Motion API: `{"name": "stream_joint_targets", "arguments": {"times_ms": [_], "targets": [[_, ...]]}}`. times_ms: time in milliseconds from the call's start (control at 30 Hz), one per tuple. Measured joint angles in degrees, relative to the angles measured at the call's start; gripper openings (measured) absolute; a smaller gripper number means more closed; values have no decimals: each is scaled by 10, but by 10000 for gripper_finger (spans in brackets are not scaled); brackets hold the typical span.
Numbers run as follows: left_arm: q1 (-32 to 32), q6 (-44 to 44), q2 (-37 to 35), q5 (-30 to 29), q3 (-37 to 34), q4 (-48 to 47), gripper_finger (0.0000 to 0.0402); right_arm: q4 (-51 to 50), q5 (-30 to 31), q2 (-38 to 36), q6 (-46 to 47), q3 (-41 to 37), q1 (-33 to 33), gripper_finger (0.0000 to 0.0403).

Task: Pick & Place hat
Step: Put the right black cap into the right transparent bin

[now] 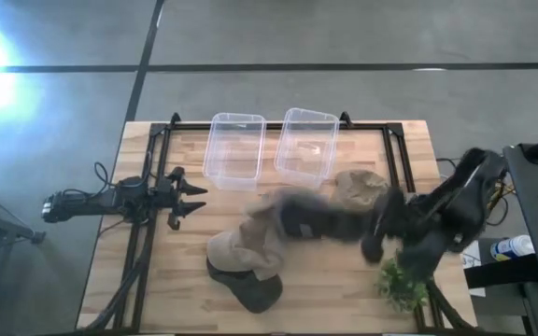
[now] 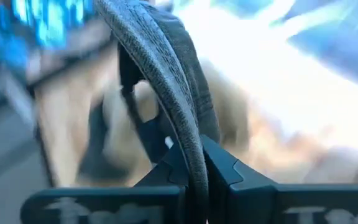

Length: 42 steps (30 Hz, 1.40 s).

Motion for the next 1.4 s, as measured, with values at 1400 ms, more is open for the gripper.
{"name": "stream_joint_targets", "arguments": {"times_ms": [1400], "targets": [[0,0,0,0,0,0,181,19,-214,303,-228,11,-415,151]]}}
